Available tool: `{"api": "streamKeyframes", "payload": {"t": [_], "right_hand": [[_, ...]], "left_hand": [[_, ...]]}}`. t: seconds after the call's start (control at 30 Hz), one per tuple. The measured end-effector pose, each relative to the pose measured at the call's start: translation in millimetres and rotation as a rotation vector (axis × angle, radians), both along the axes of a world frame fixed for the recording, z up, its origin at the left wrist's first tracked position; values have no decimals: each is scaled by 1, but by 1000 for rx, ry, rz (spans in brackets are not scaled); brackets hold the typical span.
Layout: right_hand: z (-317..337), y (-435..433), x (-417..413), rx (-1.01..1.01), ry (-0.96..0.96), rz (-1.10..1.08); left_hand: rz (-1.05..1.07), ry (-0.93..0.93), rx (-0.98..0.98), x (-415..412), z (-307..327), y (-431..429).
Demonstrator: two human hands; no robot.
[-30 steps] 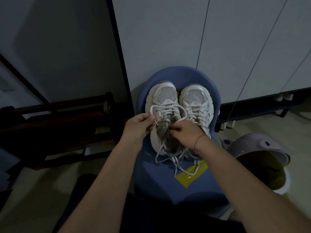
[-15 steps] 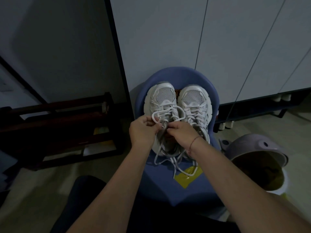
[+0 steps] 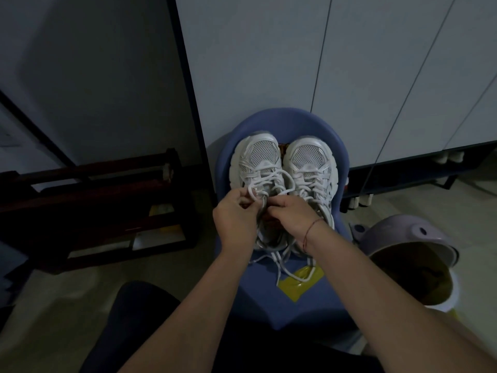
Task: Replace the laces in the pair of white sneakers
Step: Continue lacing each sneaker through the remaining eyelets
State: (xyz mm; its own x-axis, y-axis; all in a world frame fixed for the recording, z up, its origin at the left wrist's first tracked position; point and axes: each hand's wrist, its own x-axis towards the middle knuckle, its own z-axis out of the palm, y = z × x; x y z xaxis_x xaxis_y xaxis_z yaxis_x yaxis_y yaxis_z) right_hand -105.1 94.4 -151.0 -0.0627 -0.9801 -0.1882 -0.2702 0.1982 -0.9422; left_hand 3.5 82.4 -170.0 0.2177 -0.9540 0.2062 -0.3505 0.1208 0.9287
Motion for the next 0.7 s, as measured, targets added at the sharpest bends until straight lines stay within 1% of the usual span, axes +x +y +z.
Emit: {"api": "streamKeyframes", "payload": {"t": [0.07,0.17,0.33,0.43,0.53,0.6,0.7], "right_hand": [[-1,0,0,1,-15,4],[-1,-2,-1,12,-64,0],[0,-2,0,35,-114,-6],[-1,-3,0,50,-100,-20],[-1,-2,0,75,-69,12],[-4,-2,1,102,-90,18],[-11,-6,0,84,-56,-30]], "left_hand": [[-31,35,18,2,-2,-3],[-75,152,63,9,-4,-8],[-73,94,95,10,-9,-11],[-94,133,124,7,-12,-15],[-84,174,152,4,-14,-16],[-97,219,188,3,-15,-15],[-146,213,268,4,-14,-17]]}}
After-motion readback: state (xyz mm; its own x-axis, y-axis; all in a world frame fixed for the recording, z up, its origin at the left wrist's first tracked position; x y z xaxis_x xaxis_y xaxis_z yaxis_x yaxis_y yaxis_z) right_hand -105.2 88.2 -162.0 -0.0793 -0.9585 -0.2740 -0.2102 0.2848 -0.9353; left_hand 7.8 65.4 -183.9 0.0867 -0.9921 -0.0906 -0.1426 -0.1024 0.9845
